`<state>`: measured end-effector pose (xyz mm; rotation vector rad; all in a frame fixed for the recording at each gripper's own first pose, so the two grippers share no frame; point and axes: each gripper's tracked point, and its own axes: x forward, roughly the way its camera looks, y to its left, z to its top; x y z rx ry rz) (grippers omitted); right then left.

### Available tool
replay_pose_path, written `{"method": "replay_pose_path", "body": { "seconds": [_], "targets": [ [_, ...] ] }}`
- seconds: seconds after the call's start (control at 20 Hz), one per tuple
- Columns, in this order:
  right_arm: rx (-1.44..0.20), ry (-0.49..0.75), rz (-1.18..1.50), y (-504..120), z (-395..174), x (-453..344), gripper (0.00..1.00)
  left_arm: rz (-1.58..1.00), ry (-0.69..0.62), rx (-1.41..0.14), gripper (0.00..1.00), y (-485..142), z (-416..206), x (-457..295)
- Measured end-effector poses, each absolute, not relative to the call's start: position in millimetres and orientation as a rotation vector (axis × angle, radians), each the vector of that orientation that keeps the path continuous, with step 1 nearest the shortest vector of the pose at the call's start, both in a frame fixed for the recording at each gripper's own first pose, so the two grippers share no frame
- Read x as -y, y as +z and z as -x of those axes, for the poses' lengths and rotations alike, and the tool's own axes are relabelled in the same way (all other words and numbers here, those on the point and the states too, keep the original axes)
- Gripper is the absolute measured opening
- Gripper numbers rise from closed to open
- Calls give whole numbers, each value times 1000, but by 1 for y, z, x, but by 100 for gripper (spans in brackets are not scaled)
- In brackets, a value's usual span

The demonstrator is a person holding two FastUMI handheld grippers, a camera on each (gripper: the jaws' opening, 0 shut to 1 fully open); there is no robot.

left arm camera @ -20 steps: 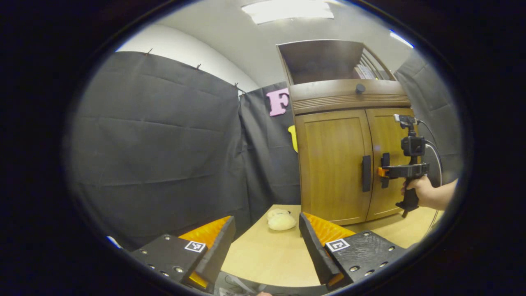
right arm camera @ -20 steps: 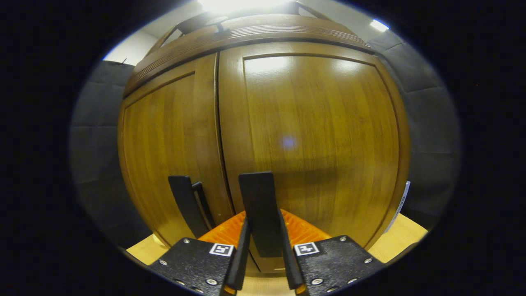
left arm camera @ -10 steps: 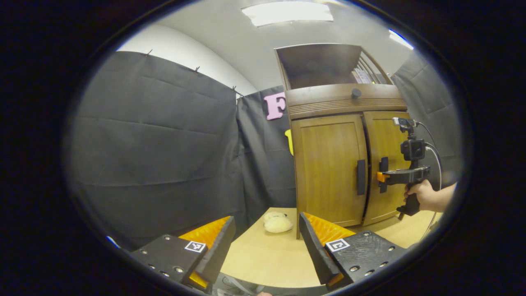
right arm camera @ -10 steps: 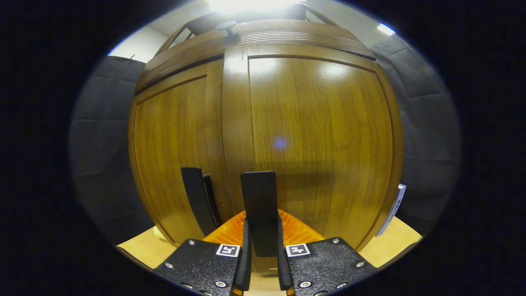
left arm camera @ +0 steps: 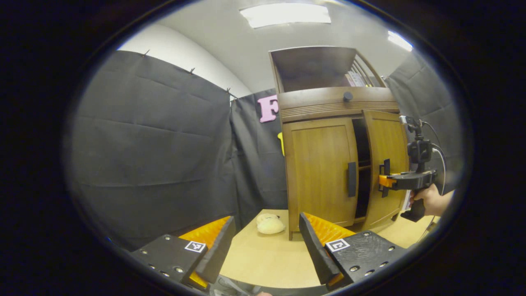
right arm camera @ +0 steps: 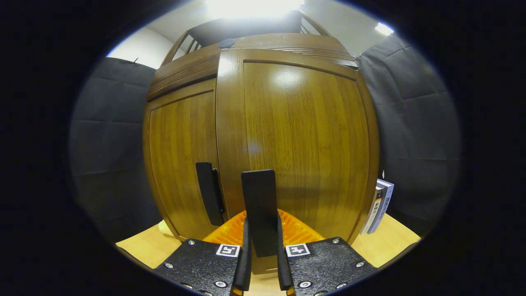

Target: Open the right door of the double-door shoe cabinet with the right hand, and open the left door with the left hand.

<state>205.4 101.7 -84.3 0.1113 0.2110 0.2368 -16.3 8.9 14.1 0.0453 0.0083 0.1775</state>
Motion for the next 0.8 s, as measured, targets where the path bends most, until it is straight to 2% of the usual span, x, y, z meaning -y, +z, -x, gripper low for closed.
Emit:
{"method": "replay_pose_path", "body": {
  "seconds": [0.55,0.8],
  "targets": [
    [-228,259,-149,-79,-152,-53,24,-40,82,-1,95,14,20,0],
    [-231,217,-156,-76,-127,-18,23,-32,25,2,95,15,22,5]
  ]
}}
